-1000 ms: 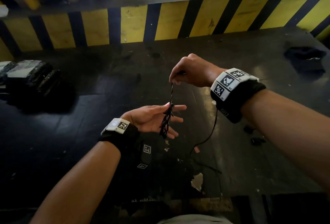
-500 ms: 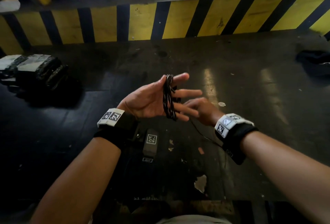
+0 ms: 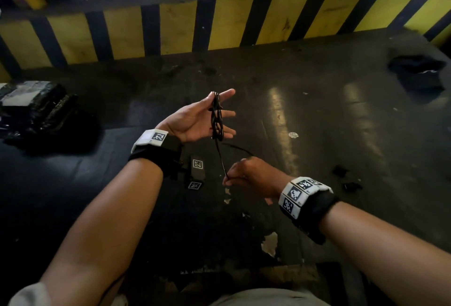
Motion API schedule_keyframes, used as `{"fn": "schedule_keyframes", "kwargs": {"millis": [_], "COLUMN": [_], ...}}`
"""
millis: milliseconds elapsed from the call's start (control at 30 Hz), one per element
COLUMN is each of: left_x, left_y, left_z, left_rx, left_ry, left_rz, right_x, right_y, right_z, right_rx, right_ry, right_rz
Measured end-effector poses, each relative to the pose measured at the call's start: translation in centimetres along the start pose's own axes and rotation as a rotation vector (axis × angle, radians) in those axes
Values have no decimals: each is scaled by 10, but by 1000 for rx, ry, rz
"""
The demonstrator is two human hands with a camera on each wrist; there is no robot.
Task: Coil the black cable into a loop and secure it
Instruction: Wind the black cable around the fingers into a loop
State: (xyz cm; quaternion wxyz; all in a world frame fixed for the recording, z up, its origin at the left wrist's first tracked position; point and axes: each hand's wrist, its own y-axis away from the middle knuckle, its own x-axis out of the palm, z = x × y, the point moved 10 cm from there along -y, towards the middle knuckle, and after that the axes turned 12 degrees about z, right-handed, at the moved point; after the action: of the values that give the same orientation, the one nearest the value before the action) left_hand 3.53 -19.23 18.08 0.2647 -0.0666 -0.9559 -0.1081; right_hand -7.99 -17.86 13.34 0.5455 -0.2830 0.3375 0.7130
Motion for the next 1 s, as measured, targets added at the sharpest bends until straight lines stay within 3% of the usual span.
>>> {"fn": "schedule_keyframes", "kwargs": {"millis": [200,367,633,833,1000], "left_x": [-32,-23,17,60,95], "left_y": [7,8,12,19,22], "left_z": [55,74,113,106,55], "left_rx": [-249,-273,-425,-292,-100], "left_ry": [-77,-19,-53,25,82], "left_rz": [-157,-106,73,229,363], "right_x": [-47,-92,-170,-192,-154], "right_y": [13,12,18,16,7], "right_z": [7,6,14,-2,-29], "right_rx": [82,168,167,197,186], "right_ry": [178,398,560,509,256], "right_rz": [-56,-26,-170,-253,-296]}}
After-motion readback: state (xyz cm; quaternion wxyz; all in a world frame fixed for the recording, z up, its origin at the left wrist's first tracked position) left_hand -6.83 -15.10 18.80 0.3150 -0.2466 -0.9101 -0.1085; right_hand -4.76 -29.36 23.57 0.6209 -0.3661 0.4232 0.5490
